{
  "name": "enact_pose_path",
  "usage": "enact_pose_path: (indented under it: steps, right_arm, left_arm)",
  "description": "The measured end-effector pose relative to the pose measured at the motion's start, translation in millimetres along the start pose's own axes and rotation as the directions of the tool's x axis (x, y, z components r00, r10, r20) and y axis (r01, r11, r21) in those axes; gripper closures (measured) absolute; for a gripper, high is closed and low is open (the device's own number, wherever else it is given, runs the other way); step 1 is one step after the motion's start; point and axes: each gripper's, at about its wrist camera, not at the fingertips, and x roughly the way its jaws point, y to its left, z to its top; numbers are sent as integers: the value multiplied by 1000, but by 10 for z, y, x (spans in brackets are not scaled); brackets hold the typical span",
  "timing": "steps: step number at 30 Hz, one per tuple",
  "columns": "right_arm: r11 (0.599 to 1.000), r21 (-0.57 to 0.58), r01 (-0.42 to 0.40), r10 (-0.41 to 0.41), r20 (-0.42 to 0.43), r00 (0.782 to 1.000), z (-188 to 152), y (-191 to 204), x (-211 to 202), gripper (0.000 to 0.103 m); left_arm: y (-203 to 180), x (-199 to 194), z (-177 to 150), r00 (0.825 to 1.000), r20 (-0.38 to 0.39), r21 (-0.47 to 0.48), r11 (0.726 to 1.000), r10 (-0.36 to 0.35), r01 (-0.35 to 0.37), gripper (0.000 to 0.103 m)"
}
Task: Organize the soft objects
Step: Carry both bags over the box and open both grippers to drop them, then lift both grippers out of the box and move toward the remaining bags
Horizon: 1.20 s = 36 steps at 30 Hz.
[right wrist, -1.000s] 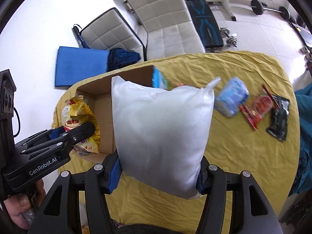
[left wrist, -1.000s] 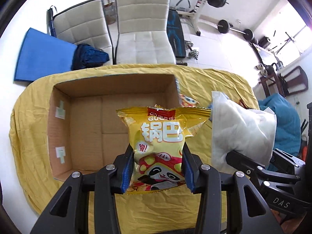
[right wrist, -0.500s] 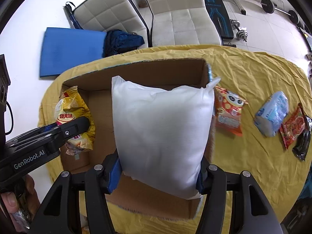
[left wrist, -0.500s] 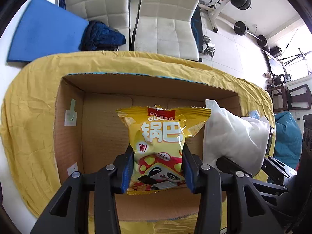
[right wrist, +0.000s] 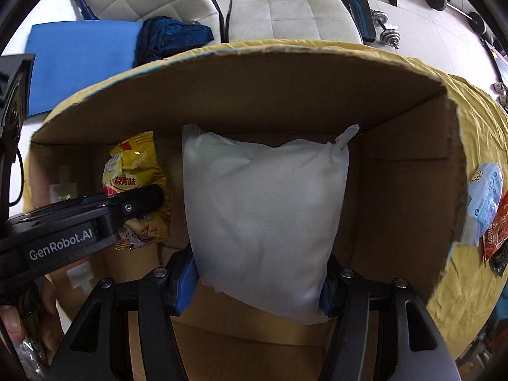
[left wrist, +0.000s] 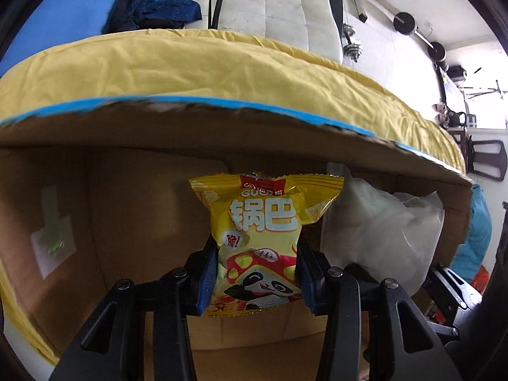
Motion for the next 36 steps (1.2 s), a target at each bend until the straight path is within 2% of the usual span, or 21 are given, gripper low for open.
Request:
enact_pose_path:
  steps: [4,7,11,15,20,21,23,25,28,30,36]
  right_arm:
    - [1000,-10,22,-22,-11,1000,41,20,138,38]
    - [1000,-7,24,-24,-5,1000,66,1,164,36]
    - [1000,5,19,-19,-10,1000,67,-33,183,31]
    - [999,28,26,-26,-9,1000,54,-83,136,23]
    - [999,18,46,-46,15,999,-32,-5,-54,13]
    - [998,16,55,-55,21,998,-57,2,-102,13]
    - [997,9,71,-72,31,997,-113,12,-185,13]
    - [997,12,81,-82,42,996,-205,-25,-266,13]
    - [997,14,82,-82,64,995,-287,61,-385,12]
    - [997,15,71,-72,82,994,-384,115,-480,0]
    - [996,8,85,-85,139,987,-733,199,-779,0]
  left_arm:
    - [-65,188,83,999,-31,43,998,36,-35,60]
    - [-84,309,81,997,-59,60,997,50,-47,53]
    - [-136,334,54,997,-53,74,996,53,-49,35]
    - [-193,295,26,995,-52,88,993,82,-78,29]
    - [-212,100,-75,995,-11,88,991,100,-99,26]
    - [-200,43,-101,996,-2,82,992,95,-94,26]
    - [-186,-82,-155,996,18,68,994,88,-89,17]
    - [-151,-231,-232,996,44,57,996,72,-75,16]
    - [-121,-463,-410,993,92,52,996,67,-72,9]
    - [-92,-572,-555,990,118,50,996,72,-78,2]
    - [-1,-889,-994,974,208,38,994,91,-101,0]
